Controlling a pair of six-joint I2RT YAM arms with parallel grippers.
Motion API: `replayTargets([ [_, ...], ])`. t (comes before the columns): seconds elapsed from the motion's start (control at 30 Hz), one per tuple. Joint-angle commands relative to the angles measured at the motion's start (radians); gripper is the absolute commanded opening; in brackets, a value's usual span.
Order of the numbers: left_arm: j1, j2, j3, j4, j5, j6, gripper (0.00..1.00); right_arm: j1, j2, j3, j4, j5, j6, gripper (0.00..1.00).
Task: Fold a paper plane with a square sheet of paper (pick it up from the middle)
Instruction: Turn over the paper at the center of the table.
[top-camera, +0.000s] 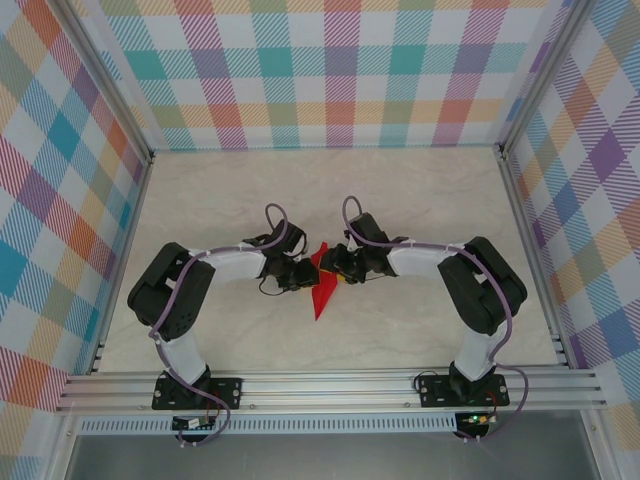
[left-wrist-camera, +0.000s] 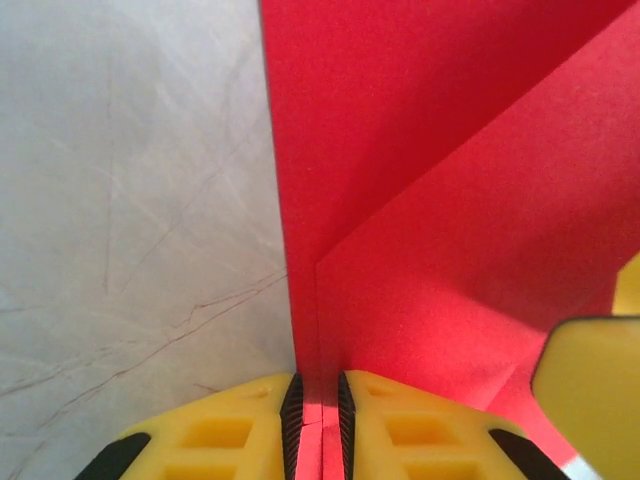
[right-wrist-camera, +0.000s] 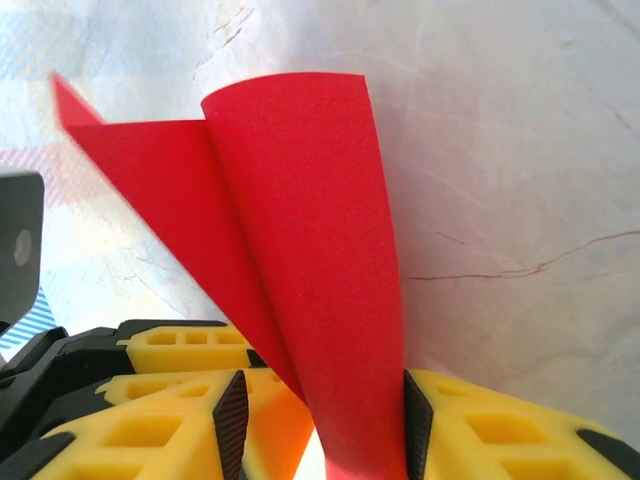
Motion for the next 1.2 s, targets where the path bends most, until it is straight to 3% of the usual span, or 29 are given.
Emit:
replayTargets([
  [0.0,0.019,0.001,-0.067,0.105,0.055,-0.06,0.21,-0.005,-0.006,-0.065,0.107,-0.034,0.061,0.49],
  [0.3,0.036,0.012,-0.098,0.174,0.078,-0.107,0.21,0.002,-0.048,-0.134,0.217,-0.055,0.101,0.51],
  [0.73,0.036,-0.056,-0.113,0.161,0.057,-0.107,0.23,0.007,0.053,-0.04,0.191,-0.081,0.011,0.22],
  [0.9,0.036,-0.123,-0.135,0.143,0.019,-0.101,0.24,0.007,0.047,-0.001,0.117,-0.071,-0.035,0.08],
  [1.17,0.036,-0.347,-0.206,0.068,-0.126,-0.061,0.29,0.011,-0.071,0.061,-0.169,0.064,-0.181,0.05],
])
